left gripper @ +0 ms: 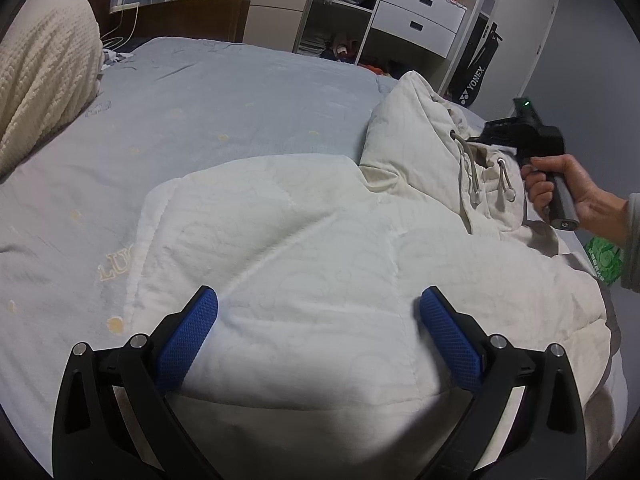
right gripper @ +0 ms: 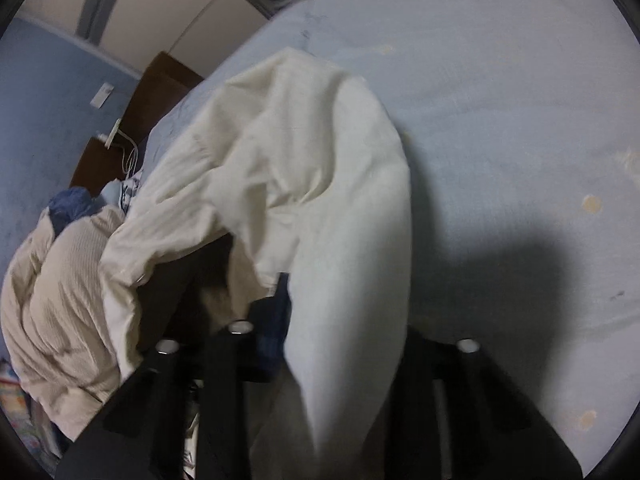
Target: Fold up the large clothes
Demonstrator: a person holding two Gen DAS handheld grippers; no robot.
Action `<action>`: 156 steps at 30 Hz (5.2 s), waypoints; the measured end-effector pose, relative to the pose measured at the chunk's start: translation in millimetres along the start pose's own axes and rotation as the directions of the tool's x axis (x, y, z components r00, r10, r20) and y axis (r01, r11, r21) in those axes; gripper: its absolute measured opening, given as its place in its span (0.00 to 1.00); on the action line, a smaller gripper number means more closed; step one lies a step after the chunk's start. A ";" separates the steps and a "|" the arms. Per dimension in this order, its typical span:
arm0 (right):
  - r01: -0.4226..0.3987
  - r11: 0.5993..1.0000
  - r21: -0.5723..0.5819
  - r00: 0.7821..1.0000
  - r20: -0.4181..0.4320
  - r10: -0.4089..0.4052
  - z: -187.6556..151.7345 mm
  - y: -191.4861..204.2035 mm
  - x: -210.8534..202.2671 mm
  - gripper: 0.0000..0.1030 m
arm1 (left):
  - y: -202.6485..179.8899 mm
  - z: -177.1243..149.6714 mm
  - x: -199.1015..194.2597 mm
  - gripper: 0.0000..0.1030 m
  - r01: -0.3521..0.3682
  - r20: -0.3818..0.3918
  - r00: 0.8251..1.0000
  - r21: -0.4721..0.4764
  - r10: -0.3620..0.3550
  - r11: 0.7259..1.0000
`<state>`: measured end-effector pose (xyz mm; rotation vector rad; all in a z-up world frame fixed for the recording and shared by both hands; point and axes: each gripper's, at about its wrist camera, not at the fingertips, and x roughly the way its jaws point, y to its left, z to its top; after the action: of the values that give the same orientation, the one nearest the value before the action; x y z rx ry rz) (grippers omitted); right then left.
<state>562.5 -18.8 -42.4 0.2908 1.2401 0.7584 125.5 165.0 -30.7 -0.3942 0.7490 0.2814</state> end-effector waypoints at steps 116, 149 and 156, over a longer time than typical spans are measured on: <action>-0.256 0.967 -0.015 0.949 0.184 0.255 -414.7 55.5 -263.2 0.05 | -87.3 -30.7 -153.7 0.16 0.266 -0.120 0.951 -0.142 -0.283 0.953; -0.167 0.975 -0.148 0.986 -0.020 0.166 -423.8 83.4 -223.3 0.07 | -83.2 -50.0 -138.7 0.13 0.271 -0.186 0.939 -0.113 -0.288 0.956; -0.169 0.946 -0.276 0.977 0.078 0.197 -449.7 86.6 -269.1 0.05 | -71.3 -76.5 -135.3 0.13 0.314 -0.214 0.913 -0.173 -0.347 0.933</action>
<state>82.3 -220.9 60.9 0.2220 1.0055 1.0479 12.0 53.1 31.3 -0.6852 0.8885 -0.0391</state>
